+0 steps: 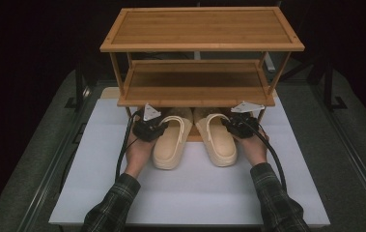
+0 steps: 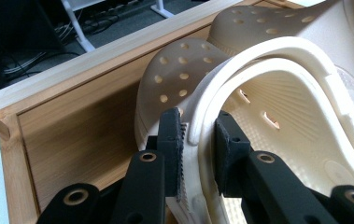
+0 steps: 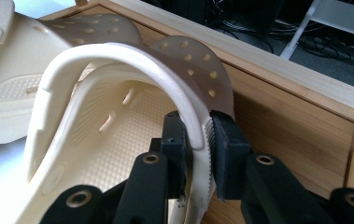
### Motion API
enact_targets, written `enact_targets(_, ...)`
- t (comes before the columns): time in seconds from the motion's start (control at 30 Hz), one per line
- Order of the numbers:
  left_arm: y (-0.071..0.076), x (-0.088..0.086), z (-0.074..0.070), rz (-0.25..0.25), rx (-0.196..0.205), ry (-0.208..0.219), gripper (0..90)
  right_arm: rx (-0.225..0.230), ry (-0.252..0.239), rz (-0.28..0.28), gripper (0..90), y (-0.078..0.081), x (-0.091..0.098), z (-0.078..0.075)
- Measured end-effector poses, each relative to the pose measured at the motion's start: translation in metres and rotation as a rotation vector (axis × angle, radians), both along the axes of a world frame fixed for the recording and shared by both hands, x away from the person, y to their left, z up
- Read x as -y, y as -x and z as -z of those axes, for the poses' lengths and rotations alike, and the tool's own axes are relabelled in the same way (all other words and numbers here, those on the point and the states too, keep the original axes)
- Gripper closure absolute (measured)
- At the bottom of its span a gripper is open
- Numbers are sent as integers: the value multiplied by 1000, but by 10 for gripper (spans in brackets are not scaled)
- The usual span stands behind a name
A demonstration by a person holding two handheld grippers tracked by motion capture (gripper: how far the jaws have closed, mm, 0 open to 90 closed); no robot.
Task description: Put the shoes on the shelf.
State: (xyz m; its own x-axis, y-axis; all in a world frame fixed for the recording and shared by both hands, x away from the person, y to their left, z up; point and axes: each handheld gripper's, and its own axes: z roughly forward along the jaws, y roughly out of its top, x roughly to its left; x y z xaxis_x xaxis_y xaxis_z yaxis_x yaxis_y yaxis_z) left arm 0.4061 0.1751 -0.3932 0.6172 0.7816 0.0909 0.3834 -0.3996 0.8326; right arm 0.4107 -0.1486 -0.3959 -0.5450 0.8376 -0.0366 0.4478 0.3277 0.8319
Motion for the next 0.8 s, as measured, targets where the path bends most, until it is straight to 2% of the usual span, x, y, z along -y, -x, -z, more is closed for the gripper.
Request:
enact_targets(0.1, 0, 0, 0, 0, -8, 4, 726, -5, -7, -3, 715, 0, 0, 0)
enact_targets(0.17, 0, -1, 0, -1, -12, 8, 695, -13, -23, -9, 646, 0, 1, 0)
enact_targets(0.33, 3, -4, -2, -5, -21, 10, 563, -41, -27, -6, 479, 2, 3, -2)
enact_targets(0.43, 8, -9, -5, -2, -26, 28, 482, -53, -45, -6, 407, 5, 7, -3)
enact_targets(0.63, 18, -17, -9, 10, -31, 63, 344, -69, -91, -9, 283, 17, 18, -7)
enact_targets(0.7, 24, -20, -10, 30, -47, 68, 296, -87, -101, -13, 245, 23, 21, -9)
enact_targets(0.8, 32, -24, -11, 58, -65, 64, 219, -80, -109, -20, 199, 34, 26, -10)
